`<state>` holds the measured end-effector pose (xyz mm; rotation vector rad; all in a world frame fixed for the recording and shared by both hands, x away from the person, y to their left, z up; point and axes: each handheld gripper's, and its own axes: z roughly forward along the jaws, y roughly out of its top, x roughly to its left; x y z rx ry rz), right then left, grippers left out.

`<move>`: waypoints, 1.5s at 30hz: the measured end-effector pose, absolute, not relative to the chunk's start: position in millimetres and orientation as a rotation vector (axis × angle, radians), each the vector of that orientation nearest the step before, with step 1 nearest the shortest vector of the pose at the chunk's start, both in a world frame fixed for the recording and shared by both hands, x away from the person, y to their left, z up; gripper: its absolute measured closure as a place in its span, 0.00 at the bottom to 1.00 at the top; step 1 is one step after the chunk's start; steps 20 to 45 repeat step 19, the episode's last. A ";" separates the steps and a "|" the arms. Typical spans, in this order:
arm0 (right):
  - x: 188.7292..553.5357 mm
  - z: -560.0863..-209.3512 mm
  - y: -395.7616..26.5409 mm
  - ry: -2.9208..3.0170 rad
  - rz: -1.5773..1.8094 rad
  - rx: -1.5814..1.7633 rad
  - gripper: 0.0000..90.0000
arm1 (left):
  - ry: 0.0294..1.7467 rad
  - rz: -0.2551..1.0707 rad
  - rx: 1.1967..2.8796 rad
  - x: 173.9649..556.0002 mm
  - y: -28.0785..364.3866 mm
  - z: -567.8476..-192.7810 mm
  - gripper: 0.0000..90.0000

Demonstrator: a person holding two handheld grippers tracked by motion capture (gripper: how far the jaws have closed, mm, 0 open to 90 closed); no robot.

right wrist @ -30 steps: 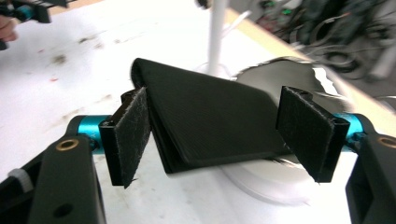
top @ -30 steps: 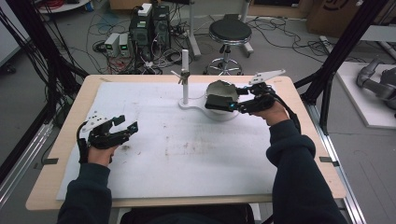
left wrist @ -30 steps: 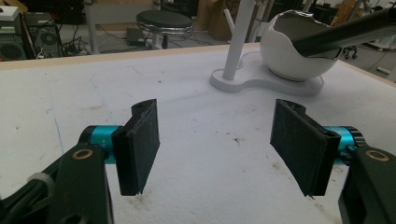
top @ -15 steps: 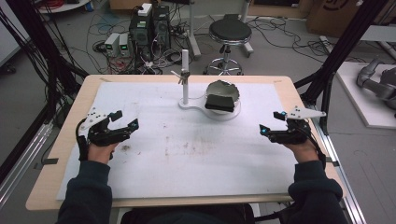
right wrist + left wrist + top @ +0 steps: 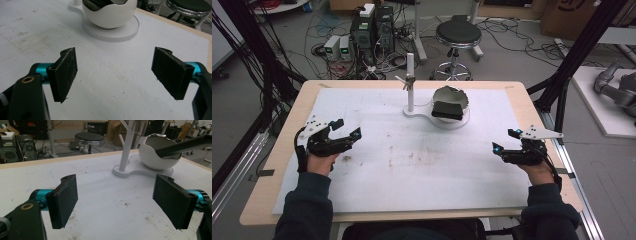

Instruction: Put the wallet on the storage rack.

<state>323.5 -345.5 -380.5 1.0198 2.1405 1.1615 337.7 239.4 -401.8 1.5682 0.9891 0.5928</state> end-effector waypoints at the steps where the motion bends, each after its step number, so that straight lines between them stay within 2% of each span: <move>1: 323.6 -380.4 -346.3 2.135 1.163 1.027 0.23 | 0.990 0.593 1.572 337.8 239.3 -402.1 0.22; 45: 329.3 -384.7 -348.7 2.135 1.174 1.036 0.23 | 0.985 0.594 1.568 337.9 239.6 -402.3 0.23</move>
